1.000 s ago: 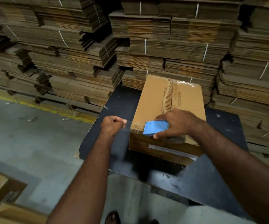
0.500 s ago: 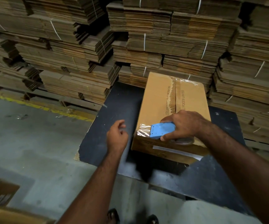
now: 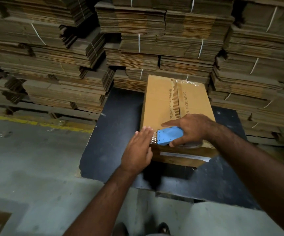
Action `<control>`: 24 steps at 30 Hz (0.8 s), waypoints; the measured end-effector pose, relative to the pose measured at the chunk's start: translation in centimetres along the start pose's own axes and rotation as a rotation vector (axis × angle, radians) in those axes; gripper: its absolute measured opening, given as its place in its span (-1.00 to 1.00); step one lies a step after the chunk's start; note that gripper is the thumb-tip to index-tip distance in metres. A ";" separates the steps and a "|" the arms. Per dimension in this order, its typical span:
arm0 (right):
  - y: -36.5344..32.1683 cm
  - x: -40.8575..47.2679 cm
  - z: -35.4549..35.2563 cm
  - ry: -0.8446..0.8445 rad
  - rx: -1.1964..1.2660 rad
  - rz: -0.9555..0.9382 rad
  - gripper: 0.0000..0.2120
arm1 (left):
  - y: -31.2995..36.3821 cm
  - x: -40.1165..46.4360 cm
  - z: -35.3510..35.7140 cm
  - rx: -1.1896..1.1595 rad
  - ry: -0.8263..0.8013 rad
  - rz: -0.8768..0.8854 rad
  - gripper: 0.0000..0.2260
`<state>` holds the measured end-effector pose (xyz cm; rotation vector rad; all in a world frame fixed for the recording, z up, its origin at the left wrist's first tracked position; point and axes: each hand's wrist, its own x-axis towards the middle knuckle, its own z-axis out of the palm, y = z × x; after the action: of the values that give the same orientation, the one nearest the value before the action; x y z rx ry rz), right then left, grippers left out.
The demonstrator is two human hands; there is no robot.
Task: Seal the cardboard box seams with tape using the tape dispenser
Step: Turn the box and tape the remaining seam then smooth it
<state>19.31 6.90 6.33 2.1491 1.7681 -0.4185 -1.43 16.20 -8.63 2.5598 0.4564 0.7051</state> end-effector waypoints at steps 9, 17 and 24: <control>-0.2 -0.3 -0.2 0.063 0.049 -0.062 -0.41 | -1.7 0.8 1.3 0.305 0.168 0.172 -0.65; 5.4 -3.5 1.1 0.059 0.240 -0.165 -0.34 | -1.3 1.0 0.1 0.401 0.092 0.149 -0.64; 7.2 -3.9 1.6 0.052 0.095 -0.111 -0.33 | -0.5 1.8 -0.8 0.385 0.047 0.072 -0.66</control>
<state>25.62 1.44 6.98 2.1500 1.9399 -0.4875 -0.45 17.60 -7.56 2.9360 0.5641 0.7670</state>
